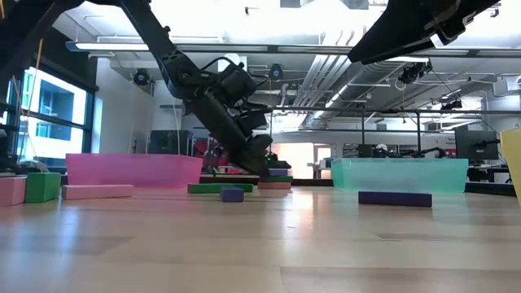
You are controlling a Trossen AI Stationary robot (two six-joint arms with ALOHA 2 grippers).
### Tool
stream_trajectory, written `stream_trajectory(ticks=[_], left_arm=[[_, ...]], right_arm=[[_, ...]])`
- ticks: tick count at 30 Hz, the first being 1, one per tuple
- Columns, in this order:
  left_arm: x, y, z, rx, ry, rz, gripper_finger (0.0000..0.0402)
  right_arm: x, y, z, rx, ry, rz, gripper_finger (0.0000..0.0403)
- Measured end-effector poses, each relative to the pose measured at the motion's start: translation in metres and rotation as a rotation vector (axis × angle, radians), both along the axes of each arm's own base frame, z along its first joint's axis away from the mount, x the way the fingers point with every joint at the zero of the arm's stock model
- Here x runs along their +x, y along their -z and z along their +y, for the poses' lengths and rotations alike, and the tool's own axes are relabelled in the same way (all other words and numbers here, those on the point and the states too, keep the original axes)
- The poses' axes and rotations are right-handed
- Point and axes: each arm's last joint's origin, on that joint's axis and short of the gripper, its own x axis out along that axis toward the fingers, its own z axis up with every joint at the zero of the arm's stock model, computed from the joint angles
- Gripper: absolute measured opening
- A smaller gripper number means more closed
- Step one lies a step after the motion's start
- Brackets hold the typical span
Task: Sort blocks
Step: Put the blue block into the red bin
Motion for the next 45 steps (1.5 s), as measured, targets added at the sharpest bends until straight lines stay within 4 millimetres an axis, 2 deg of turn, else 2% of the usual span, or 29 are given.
stream_trajectory(ticks=[10, 13, 19, 26, 30, 33, 35, 37, 41, 45], left_arm=[[-0.001, -0.005, 0.001, -0.002, 0.000, -0.012, 0.0095], [-0.001, -0.015, -0.002, 0.008, 0.004, -0.032, 0.0076], [-0.008, -0.047, -0.013, 0.037, 0.002, -0.034, 0.0076], [-0.038, -0.106, -0.039, 0.140, -0.015, 0.037, 0.0076], [-0.066, -0.141, -0.046, 0.203, -0.077, 0.046, 0.0077], [-0.095, -0.152, -0.047, 0.255, -0.168, 0.054, 0.0080], [-0.117, -0.149, -0.047, 0.239, -0.212, 0.047, 0.0081], [-0.139, -0.138, -0.045, 0.198, -0.259, 0.052, 0.0082], [-0.181, -0.100, -0.034, 0.057, -0.386, 0.072, 0.0083], [-0.214, -0.066, -0.021, -0.117, -0.479, 0.083, 0.0084]], right_arm=[[0.000, 0.000, 0.000, 0.000, 0.000, 0.000, 0.0184], [0.000, 0.000, 0.000, 0.000, 0.000, 0.000, 0.0184], [0.000, 0.000, 0.000, 0.007, -0.003, 0.005, 0.0184], [0.000, 0.001, 0.000, 0.024, -0.007, 0.007, 0.0184], [0.000, 0.000, 0.001, 0.038, -0.001, -0.006, 0.0184], [0.000, 0.000, 0.001, 0.044, 0.002, -0.011, 0.0184], [0.000, 0.000, 0.001, 0.046, 0.001, -0.010, 0.0184], [0.000, 0.000, 0.001, 0.046, 0.001, -0.010, 0.0184], [0.000, 0.000, 0.001, 0.043, 0.000, -0.008, 0.0184], [0.000, 0.000, 0.000, 0.029, 0.002, -0.008, 0.0184]])
